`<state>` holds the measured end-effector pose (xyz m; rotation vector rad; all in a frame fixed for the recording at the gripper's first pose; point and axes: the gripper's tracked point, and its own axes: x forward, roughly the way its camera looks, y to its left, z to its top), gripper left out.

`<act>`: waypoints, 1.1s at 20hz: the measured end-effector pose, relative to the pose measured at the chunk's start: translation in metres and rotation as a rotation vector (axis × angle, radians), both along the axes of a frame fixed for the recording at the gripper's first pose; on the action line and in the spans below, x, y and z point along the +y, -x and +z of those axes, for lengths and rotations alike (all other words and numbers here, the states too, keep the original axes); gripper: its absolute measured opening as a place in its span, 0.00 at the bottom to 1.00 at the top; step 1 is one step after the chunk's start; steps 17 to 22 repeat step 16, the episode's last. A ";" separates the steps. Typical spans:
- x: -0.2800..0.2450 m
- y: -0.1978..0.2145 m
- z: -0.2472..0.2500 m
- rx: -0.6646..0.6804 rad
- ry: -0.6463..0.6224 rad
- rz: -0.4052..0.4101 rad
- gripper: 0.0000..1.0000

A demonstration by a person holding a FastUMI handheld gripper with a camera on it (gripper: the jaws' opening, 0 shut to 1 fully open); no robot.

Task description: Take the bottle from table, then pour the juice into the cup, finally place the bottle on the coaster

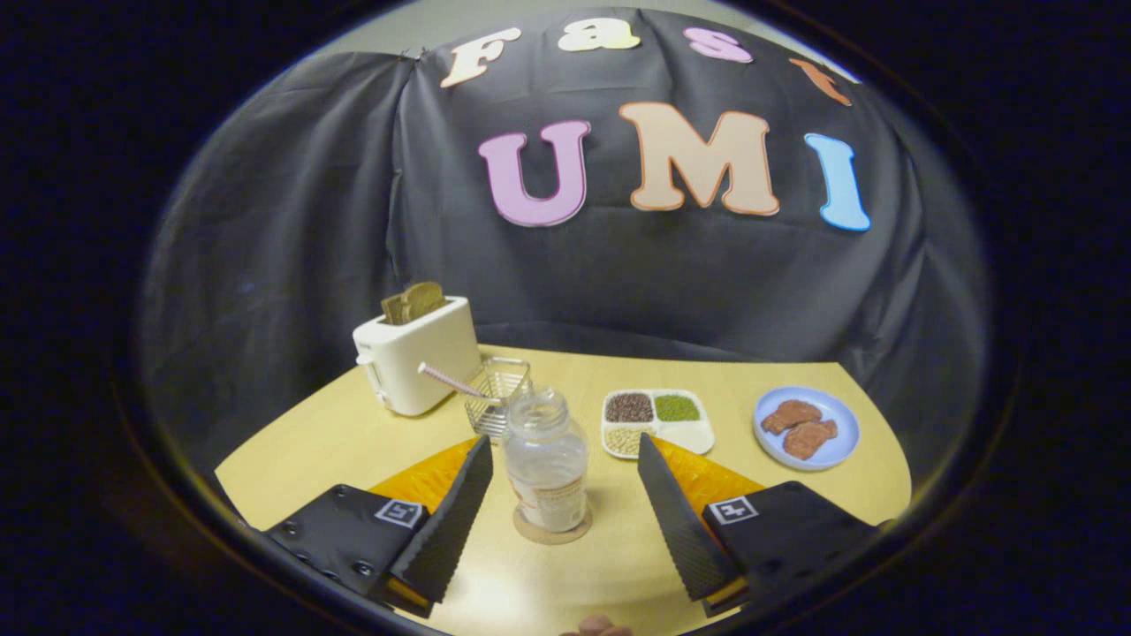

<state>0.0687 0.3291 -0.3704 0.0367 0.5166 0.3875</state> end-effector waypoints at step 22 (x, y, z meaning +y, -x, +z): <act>-0.144 -0.033 0.253 -0.337 -0.027 -0.154 1.00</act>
